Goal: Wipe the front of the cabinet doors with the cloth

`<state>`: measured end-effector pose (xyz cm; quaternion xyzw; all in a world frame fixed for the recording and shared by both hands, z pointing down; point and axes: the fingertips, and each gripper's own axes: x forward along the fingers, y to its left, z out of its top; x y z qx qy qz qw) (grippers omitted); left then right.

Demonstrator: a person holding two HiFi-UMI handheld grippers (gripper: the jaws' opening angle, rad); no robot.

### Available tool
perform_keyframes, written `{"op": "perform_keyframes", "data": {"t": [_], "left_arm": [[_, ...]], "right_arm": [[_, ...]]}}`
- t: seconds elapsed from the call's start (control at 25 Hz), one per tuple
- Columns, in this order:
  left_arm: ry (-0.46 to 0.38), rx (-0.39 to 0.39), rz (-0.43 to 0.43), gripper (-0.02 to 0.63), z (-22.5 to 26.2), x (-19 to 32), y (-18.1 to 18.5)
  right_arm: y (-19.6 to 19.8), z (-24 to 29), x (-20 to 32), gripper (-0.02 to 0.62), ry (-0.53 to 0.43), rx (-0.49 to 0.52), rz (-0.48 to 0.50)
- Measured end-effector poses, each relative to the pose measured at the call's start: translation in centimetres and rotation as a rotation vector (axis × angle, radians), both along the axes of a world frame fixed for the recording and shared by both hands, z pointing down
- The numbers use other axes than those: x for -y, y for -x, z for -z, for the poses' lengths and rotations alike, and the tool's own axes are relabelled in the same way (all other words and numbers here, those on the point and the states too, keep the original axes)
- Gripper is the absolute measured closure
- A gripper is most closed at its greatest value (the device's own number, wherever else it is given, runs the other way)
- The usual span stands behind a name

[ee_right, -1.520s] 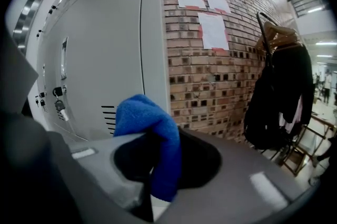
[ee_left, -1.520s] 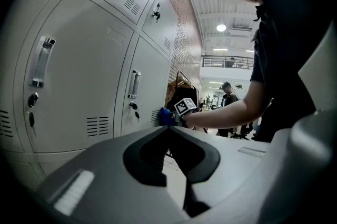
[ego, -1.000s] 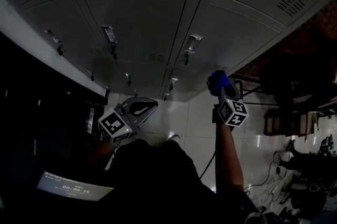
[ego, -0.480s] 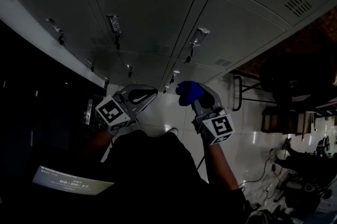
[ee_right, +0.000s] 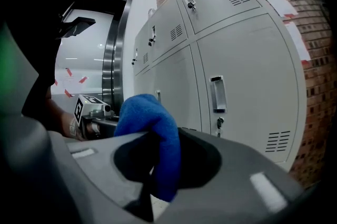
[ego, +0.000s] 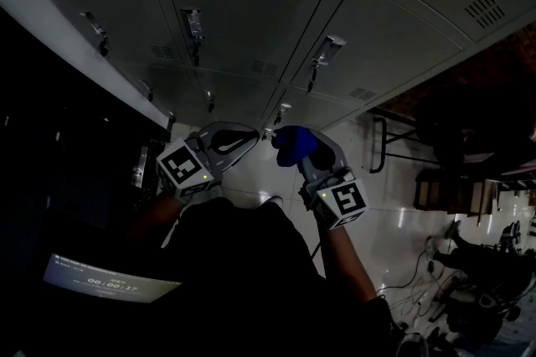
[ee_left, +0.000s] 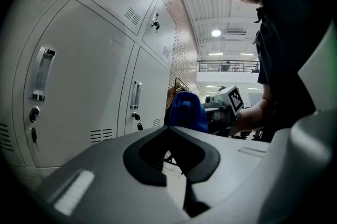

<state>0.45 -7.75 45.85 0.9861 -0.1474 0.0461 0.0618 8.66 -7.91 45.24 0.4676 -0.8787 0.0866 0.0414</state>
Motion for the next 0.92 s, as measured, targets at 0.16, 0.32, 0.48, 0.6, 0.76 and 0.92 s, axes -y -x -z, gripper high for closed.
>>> {"op": "perform_keyframes", "data": {"t": [0.16,0.32,0.48,0.6,0.76,0.92], "left_arm": [[0.002,-0.007,0.000,0.609,0.2,-0.1,0.1],[0.003,-0.011,0.003,0.609,0.3,-0.1,0.1],[0.005,-0.006,0.004,0.609,0.0,0.0,0.2],[0.004,-0.009,0.005,0.609,0.1,0.2,0.1],[0.008,-0.004,0.005,0.609,0.1,0.2,-0.1],[0.005,-0.002,0.004,0.609,0.1,0.2,-0.2]], "right_arm": [[0.6,0.0,-0.2,0.526,-0.001,0.001,0.021],[0.9,-0.3,-0.2,0.526,0.010,0.005,0.028],[0.9,-0.8,-0.2,0.526,0.017,0.008,0.028],[1.0,-0.7,0.0,0.526,0.022,0.015,0.032],[0.7,-1.3,0.1,0.526,0.021,0.013,0.024],[0.4,-1.7,0.2,0.526,0.018,0.007,0.026]]}}
